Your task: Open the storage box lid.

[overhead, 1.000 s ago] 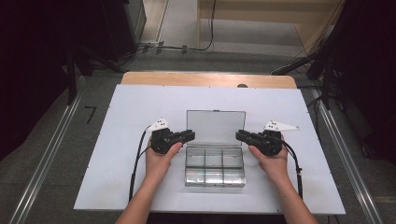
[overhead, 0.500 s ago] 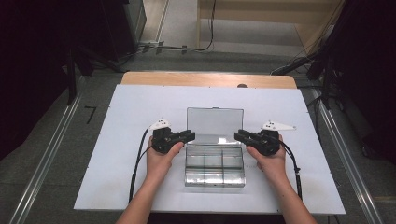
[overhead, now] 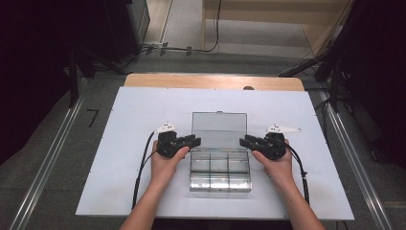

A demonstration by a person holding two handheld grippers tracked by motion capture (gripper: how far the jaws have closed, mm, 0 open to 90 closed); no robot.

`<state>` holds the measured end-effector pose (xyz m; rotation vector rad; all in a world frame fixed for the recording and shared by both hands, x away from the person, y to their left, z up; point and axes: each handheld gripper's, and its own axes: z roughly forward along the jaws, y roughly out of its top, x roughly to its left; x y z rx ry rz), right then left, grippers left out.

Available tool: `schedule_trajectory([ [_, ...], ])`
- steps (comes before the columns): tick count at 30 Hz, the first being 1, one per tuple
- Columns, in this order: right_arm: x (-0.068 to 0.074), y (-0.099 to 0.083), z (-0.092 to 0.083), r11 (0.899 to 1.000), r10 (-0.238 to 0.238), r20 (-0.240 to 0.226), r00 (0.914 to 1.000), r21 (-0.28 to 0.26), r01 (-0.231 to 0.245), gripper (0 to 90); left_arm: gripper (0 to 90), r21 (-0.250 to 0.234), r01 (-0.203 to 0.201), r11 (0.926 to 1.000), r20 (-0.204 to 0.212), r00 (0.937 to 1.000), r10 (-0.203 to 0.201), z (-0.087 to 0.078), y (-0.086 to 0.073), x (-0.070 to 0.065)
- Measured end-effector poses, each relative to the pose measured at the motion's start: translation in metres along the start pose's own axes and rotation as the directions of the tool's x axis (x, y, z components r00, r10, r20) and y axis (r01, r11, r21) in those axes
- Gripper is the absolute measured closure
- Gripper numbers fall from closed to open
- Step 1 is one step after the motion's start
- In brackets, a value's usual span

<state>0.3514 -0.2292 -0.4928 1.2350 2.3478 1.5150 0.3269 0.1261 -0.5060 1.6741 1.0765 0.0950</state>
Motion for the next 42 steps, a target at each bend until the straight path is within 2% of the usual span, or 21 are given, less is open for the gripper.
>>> schedule_trajectory([
  [3, -0.002, 0.0, 0.001, 1.0, 0.023, -0.007, 0.9997, 0.017, -0.023, 57.9, 58.9, 0.008, 0.008, 0.9999, 0.001, 1.0, -0.008, 0.001, 0.0, 0.001],
  [8, -0.002, -0.001, 0.002, 0.999, 0.029, -0.01, 0.9995, 0.03, -0.029, 54.4, 55.9, 0.026, 0.013, 0.9996, 0.002, 0.9999, -0.013, 0.002, -0.001, 0.001],
  [10, -0.002, -0.001, 0.003, 0.998, 0.044, 0.01, 0.999, 0.046, -0.044, 50.6, 51.3, 0.033, 0.017, 0.9993, -0.006, 0.9998, -0.016, 0.003, -0.002, 0.001],
  [14, -0.003, -0.001, 0.003, 0.998, 0.044, 0.01, 0.999, 0.044, -0.045, 50.1, 47.3, 0.049, 0.038, 0.9981, -0.003, 0.9993, -0.038, 0.004, -0.002, 0.003],
  [19, -0.003, -0.001, 0.004, 0.998, 0.046, 0.006, 0.9989, 0.05, -0.046, 46.3, 44.9, 0.056, 0.036, 0.9978, -0.006, 0.9994, -0.035, 0.004, -0.002, 0.002],
  [20, -0.002, -0.001, 0.004, 0.998, 0.043, 0.001, 0.9991, 0.05, -0.043, 45.0, 43.1, 0.055, 0.033, 0.9979, -0.012, 0.9994, -0.033, 0.004, -0.002, 0.002],
  [21, -0.002, 0.0, 0.002, 0.999, 0.03, -0.003, 0.9995, 0.045, -0.03, 40.8, 36.4, 0.052, 0.03, 0.9982, -0.016, 0.9995, -0.029, 0.004, -0.002, 0.002],
  [23, -0.002, 0.0, 0.001, 0.999, 0.025, -0.004, 0.9997, 0.04, -0.025, 38.3, 34.5, 0.046, 0.025, 0.9986, -0.01, 0.9997, -0.024, 0.002, -0.001, 0.001],
  [24, -0.001, 0.001, -0.002, 1.0, 0.015, -0.006, 0.9999, 0.027, -0.014, 29.7, 27.3, 0.041, 0.004, 0.9991, -0.024, 0.9997, -0.003, 0.0, 0.0, -0.001],
  [26, 0.0, 0.002, -0.005, 1.0, -0.007, -0.02, 0.9998, 0.021, 0.007, 18.4, 18.9, 0.036, -0.01, 0.9993, -0.029, 0.9995, 0.011, -0.002, 0.0, -0.002],
  [27, 0.0, 0.002, -0.005, 1.0, -0.007, -0.02, 0.9998, 0.021, 0.007, 18.4, 18.9, 0.026, -0.019, 0.9995, -0.023, 0.9995, 0.02, -0.004, 0.001, -0.004],
  [28, 0.003, 0.003, -0.01, 0.999, -0.04, -0.023, 0.9989, 0.01, 0.04, 11.8, 11.8, 0.014, -0.03, 0.9995, -0.022, 0.9993, 0.03, -0.007, 0.002, -0.006],
  [29, 0.004, 0.004, -0.012, 0.999, -0.049, -0.026, 0.9984, 0.006, 0.049, 8.3, 8.8, -0.014, -0.042, 0.999, -0.01, 0.9991, 0.042, -0.011, 0.002, -0.007],
  [32, 0.008, 0.005, -0.02, 0.997, -0.078, -0.033, 0.9964, -0.016, 0.077, 2.1, 2.1, -0.04, -0.058, 0.9975, 0.006, 0.9983, 0.058, -0.017, 0.002, -0.009],
  [36, 0.012, 0.006, -0.026, 0.994, -0.108, -0.034, 0.9936, -0.031, 0.107, 0.0, 0.6, -0.06, -0.117, 0.9914, 0.041, 0.992, 0.119, -0.028, 0.002, -0.015],
  [38, 0.013, 0.005, -0.032, 0.991, -0.13, -0.033, 0.991, -0.034, 0.129, 0.0, 0.3, -0.074, -0.147, 0.9864, 0.033, 0.9882, 0.15, -0.034, 0.002, -0.019],
  [42, 0.011, 0.004, -0.04, 0.991, -0.13, -0.032, 0.991, -0.03, 0.129, 0.0, 0.0, -0.094, -0.168, 0.9812, 0.044, 0.9839, 0.173, -0.042, 0.0, -0.023],
])
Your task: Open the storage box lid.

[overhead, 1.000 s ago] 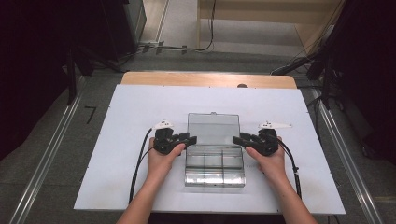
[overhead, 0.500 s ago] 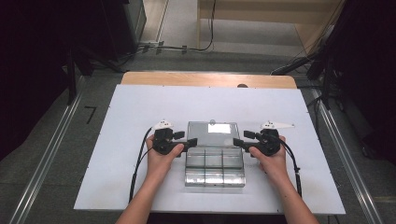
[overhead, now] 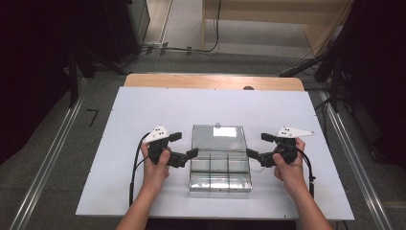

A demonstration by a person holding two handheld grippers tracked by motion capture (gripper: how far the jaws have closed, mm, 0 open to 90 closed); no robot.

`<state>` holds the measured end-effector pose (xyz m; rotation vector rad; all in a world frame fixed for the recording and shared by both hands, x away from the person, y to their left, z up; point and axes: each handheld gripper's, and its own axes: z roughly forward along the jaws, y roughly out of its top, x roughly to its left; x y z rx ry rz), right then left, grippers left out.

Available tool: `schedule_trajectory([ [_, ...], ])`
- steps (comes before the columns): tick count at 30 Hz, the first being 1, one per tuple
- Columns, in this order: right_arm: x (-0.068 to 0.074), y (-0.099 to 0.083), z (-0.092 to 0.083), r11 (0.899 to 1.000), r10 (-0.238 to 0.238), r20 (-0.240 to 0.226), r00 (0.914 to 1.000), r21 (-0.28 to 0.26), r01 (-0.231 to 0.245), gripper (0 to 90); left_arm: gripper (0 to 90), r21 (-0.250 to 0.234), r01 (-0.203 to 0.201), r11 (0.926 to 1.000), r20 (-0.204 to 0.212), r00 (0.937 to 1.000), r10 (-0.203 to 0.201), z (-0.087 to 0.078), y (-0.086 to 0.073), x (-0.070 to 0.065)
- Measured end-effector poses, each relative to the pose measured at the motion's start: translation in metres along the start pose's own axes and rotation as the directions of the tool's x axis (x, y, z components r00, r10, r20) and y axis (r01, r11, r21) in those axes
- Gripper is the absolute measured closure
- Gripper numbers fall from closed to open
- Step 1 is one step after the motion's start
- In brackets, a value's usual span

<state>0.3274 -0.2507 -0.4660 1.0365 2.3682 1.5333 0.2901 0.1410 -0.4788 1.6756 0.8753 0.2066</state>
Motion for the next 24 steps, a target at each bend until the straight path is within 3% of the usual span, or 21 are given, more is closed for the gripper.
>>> schedule_trajectory([
  [5, -0.002, -0.002, -0.009, 1.0, -0.01, 0.01, 0.9999, 0.008, 0.01, 0.0, 0.0, 0.008, -0.023, 0.9997, 0.0, 0.9997, 0.023, -0.008, -0.003, -0.002],
  [11, -0.004, -0.006, -0.013, 0.999, -0.031, 0.061, 0.9976, 0.043, 0.029, 0.0, 0.0, -0.002, -0.038, 0.9993, -0.006, 0.9993, 0.038, -0.019, -0.006, -0.004],
  [24, -0.012, -0.012, -0.011, 0.993, -0.035, 0.07, 0.997, 0.115, 0.027, 1.9, 0.0, -0.008, -0.074, 0.9973, -0.014, 0.9972, 0.073, -0.04, -0.019, -0.007],
])
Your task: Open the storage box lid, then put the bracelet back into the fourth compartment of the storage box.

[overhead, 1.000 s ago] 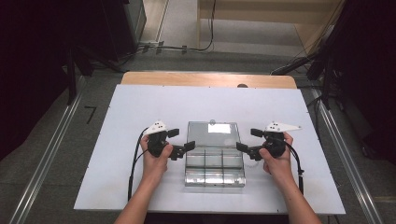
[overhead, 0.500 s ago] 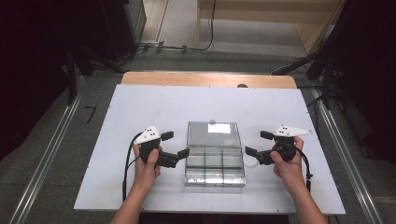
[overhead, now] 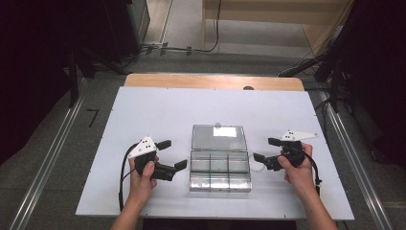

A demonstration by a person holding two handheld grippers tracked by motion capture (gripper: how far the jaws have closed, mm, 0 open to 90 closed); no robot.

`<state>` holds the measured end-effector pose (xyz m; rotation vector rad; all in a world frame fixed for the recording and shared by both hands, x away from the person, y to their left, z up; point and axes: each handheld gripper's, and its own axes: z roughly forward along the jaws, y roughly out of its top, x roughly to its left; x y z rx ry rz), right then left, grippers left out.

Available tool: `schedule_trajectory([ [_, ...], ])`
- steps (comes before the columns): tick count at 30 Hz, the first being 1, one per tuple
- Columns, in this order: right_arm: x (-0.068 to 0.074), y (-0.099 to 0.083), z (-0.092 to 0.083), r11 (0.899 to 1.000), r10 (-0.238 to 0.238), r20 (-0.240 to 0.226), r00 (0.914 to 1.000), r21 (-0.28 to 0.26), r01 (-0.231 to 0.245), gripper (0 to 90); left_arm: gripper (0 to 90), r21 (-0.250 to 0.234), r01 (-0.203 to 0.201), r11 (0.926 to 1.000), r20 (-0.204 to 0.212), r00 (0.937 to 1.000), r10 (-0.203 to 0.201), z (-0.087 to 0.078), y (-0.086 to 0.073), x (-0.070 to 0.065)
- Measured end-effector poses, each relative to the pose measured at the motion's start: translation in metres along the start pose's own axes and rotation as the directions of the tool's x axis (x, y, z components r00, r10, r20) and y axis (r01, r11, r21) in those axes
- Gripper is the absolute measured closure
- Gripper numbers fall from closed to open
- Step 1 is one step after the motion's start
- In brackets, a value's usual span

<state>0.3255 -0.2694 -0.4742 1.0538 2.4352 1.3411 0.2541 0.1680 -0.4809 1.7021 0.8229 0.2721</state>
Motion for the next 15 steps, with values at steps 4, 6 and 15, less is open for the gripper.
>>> schedule_trajectory([
  [4, -0.001, 0.0, 0.0, 1.0, 0.0, -0.002, 1.0, 0.009, 0.0, 3.4, 0.0, 0.003, -0.007, 1.0, -0.002, 1.0, 0.007, -0.006, -0.003, -0.001],
  [6, -0.001, 0.0, 0.0, 1.0, 0.001, 0.006, 1.0, 0.015, -0.001, 4.9, 0.0, 0.005, -0.009, 0.9999, -0.007, 0.9999, 0.009, -0.009, -0.005, 0.0],
  [15, -0.002, -0.002, 0.005, 0.998, 0.034, 0.053, 0.998, 0.042, -0.036, 30.0, 0.0, 0.006, -0.008, 0.9999, -0.02, 0.9998, 0.009, -0.023, -0.011, 0.0],
])
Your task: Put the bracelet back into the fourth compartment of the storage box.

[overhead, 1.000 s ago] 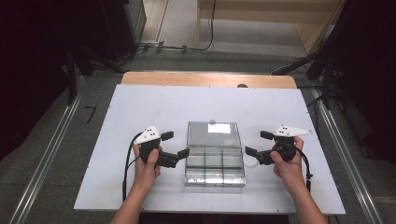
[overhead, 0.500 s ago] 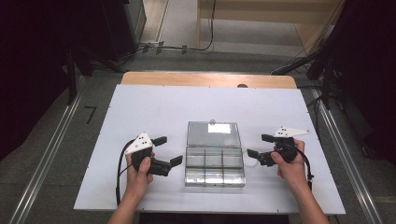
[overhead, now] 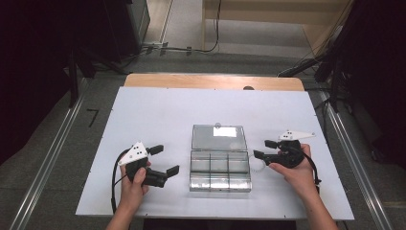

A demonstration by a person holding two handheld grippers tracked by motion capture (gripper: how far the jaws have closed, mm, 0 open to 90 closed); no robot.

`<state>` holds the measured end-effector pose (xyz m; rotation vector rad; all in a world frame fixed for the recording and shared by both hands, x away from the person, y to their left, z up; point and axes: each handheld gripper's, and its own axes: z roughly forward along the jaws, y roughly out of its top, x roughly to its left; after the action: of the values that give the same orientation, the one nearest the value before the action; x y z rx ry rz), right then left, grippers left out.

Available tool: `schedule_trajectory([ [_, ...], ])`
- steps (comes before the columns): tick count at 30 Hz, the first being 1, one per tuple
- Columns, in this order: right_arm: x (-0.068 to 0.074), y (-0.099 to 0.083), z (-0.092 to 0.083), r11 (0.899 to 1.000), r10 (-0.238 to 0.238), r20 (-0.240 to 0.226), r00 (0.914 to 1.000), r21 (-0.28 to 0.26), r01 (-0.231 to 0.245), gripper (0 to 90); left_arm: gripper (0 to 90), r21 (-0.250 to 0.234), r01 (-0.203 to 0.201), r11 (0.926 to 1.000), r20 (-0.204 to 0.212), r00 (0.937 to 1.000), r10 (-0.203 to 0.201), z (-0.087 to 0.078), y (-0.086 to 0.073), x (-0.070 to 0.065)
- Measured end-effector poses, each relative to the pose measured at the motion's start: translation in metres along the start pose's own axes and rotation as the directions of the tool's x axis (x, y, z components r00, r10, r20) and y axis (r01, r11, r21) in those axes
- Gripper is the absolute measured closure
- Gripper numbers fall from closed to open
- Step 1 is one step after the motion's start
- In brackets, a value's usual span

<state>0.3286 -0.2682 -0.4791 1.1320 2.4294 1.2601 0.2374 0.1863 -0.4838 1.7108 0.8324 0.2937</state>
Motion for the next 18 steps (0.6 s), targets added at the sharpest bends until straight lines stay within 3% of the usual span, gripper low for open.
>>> schedule_trajectory([
  [6, -0.002, -0.002, 0.001, 1.0, -0.004, 0.039, 0.9992, 0.022, 0.003, 50.8, 0.0, 0.006, 0.002, 1.0, -0.009, 1.0, -0.002, -0.006, -0.004, 0.001],
  [9, -0.006, -0.003, 0.001, 1.0, 0.006, 0.028, 0.9996, 0.02, -0.006, 56.8, 0.0, 0.014, 0.001, 0.9999, -0.009, 1.0, -0.001, -0.009, -0.006, 0.002],
  [16, -0.007, -0.007, 0.004, 0.997, -0.034, 0.026, 0.9991, 0.063, 0.032, 70.1, 0.0, 0.03, 0.001, 0.9995, -0.019, 0.9998, -0.001, -0.015, -0.01, 0.001],
  [18, -0.007, -0.009, 0.005, 0.997, -0.003, 0.015, 0.9999, 0.077, 0.002, 72.9, 0.0, 0.032, -0.001, 0.9995, -0.021, 0.9998, 0.001, -0.017, -0.011, 0.001],
])
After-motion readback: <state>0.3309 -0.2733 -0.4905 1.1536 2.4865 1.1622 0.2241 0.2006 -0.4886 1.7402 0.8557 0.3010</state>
